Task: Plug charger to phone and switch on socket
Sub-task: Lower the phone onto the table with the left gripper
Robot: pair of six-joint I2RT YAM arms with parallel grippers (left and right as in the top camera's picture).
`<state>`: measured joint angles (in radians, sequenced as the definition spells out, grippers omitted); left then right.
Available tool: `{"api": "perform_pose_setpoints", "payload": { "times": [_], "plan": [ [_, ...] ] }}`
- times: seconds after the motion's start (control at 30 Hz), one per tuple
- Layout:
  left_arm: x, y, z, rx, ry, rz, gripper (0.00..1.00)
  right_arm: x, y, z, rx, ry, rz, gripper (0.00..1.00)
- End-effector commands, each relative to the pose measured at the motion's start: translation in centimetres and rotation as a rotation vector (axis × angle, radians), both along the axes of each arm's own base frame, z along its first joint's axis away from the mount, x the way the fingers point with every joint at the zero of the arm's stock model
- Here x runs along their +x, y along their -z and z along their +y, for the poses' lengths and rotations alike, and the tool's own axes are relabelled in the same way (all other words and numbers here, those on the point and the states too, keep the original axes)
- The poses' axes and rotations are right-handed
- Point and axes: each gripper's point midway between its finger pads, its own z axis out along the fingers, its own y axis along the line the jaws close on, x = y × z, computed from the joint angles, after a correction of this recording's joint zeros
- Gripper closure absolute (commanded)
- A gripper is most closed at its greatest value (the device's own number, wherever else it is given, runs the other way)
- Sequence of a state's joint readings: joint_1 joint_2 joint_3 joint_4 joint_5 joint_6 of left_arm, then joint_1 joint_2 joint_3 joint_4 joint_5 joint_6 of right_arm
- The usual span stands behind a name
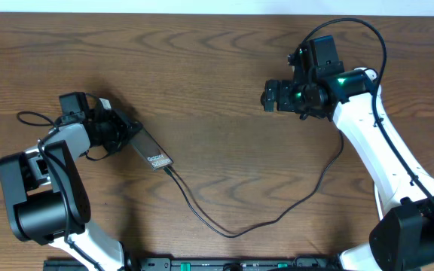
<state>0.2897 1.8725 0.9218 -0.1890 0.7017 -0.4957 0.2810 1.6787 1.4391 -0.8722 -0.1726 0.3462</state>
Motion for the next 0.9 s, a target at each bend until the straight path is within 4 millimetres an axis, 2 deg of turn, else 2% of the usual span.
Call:
{"api": "perform_pose_setpoints", "payload": {
  "times": [0.0,0.07,0.17,0.3,0.43,0.6,0.87],
  "plan": [
    [-1.1,1.2,0.9,0.068,-0.022,0.068,0.91,-0.1,-0.1,0.3,-0.015,-0.023,-0.008,0.01],
    [-1.1,1.2,0.9,0.067,-0.022,0.068,0.78,-0.1,-0.1,0.3,-0.015,-0.023,-0.008,0.01],
    [-1.1,1.2,0.9,0.067,-0.022,0.068,0.68,-0.1,-0.1,0.4,-0.015,-0.027,-0.008,0.01],
    [-1.1,1.2,0.9,0.067,-0.022,0.068,0.66,-0.1,0.0,0.4,-0.015,-0.028,-0.008,0.01],
    [-1.2,1.3,0.9,0.065,-0.021,0.076,0.58,-0.1,0.0,0.4,-0.015,-0.027,-0.008,0.01],
    [-1.8,1.5,0.9,0.068,-0.023,0.103,0.57,-0.1,0.0,0.4,-0.015,-0.028,-0.007,0.01],
    [-4.0,2.8,1.8,0.137,-0.044,0.219,0.56,-0.1,0.0,0.4,-0.015,-0.028,-0.007,0.01]
  ]
}}
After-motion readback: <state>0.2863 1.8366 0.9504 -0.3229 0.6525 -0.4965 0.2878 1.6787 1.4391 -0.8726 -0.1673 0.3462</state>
